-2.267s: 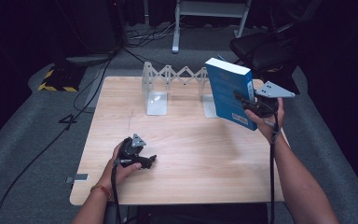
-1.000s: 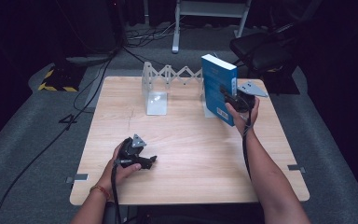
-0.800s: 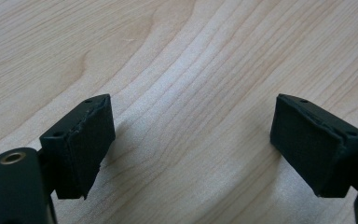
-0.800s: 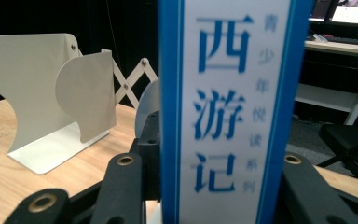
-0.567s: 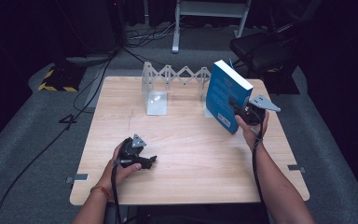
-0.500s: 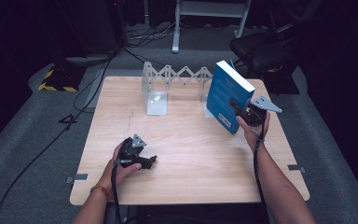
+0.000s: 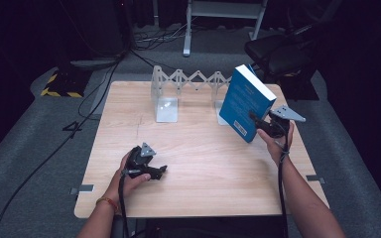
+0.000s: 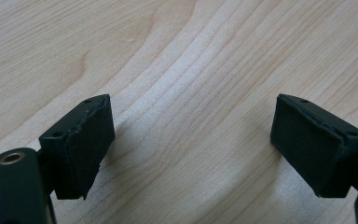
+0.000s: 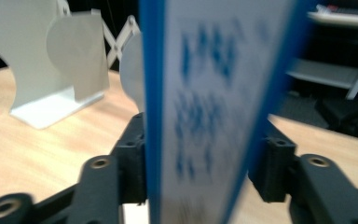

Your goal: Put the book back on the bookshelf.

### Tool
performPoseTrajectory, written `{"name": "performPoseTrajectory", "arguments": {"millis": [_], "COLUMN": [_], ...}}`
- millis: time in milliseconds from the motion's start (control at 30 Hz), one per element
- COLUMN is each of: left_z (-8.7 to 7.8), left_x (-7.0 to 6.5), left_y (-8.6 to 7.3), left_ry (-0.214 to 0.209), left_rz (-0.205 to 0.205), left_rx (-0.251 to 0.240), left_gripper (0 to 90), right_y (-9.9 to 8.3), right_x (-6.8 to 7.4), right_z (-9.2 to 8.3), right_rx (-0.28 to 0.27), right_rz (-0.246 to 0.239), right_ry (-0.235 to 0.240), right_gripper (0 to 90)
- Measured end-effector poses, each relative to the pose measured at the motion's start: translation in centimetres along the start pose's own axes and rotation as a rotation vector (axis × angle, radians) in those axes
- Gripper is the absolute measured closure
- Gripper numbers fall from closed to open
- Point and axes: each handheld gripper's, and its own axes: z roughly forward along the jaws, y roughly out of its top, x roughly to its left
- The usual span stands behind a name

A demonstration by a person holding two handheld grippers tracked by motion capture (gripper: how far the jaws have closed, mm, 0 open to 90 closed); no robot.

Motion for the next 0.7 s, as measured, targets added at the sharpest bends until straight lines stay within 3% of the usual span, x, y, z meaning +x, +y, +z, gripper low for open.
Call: {"name": "performPoseTrajectory", "arguments": {"millis": [133, 200, 300, 467, 567, 700], "left_z": [0.0, 0.0, 0.0, 0.0, 0.0, 0.0], "left_x": [0.0, 0.0, 0.0, 0.0, 0.1, 0.0], "left_y": [0.0, 0.0, 0.0, 0.0, 0.0, 0.0], "left_ry": [0.000, 0.002, 0.000, 0.002, 0.003, -0.003], "left_rz": [0.000, 0.005, 0.001, 0.005, 0.007, 0.003], "left_rx": [0.000, 0.000, 0.000, 0.000, 0.000, 0.000], "left_gripper": [14.0, 14.0, 14.0, 14.0, 14.0, 13.8], "right_y": [-0.7, -1.2, -2.5, -4.3, -5.0, -5.1], "right_x": [-0.4, -0.5, -0.8, -1.3, -1.0, -1.0], "right_z": [-1.3, -1.8, -2.3, -2.2, -1.5, -1.0], "right_rx": [0.019, 0.044, 0.088, 0.114, 0.150, 0.147], "right_rz": [-0.014, -0.049, -0.044, -0.054, -0.089, -0.041], "right_ry": [0.034, 0.043, 0.086, 0.157, 0.151, 0.136], "right_gripper": [45.6, 45.4, 47.9, 60.7, 60.4, 62.4]}}
